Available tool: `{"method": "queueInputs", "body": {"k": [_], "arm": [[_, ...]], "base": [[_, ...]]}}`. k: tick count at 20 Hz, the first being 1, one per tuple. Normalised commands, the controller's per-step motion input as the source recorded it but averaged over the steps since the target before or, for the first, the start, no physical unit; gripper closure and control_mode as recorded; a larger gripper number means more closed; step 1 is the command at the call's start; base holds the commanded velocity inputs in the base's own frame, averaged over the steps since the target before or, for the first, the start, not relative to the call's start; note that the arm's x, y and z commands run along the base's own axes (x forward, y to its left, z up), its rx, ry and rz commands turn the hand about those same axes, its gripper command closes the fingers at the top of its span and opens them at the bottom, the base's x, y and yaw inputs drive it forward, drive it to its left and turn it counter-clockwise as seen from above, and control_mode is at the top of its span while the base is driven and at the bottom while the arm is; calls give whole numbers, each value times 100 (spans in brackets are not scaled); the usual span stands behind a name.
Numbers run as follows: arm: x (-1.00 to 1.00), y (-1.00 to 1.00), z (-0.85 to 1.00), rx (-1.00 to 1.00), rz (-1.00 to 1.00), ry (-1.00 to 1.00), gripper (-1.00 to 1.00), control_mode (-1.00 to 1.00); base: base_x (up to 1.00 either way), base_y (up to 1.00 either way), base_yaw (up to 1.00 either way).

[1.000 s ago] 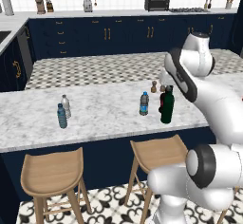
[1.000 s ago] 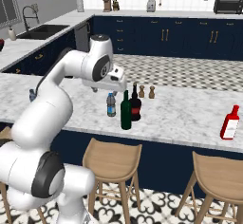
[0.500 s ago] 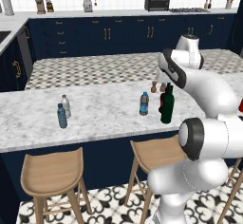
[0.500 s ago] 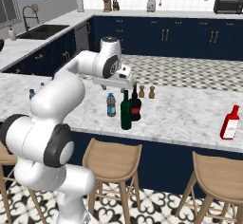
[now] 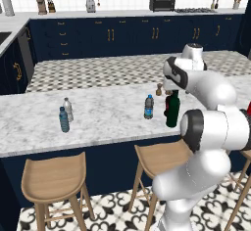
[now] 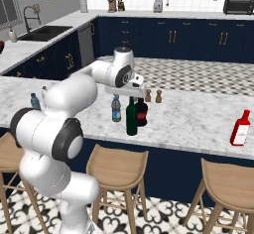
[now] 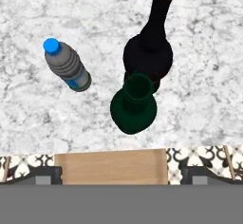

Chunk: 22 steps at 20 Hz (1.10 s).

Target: Move the plastic bottles in the middle to the plastics group, and the glass bottles in the middle to the glass group.

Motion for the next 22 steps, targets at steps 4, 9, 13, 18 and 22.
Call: {"method": "queueInputs", "body": {"k": [4, 9, 13, 18, 22], "arm": [[26, -14, -20, 0, 1, 0, -100, -100], [33, -11, -11, 0, 2, 0, -100, -100], [25, -7, -10, 0, 0, 0, -100, -100], [22, -2, -14, 0, 0, 0, -100, -100], [16, 0, -17, 0, 0, 0, -100, -100]], "base": [[0, 0, 0], [0, 0, 0], [0, 0, 0], [0, 0, 0], [0, 0, 0]]}}
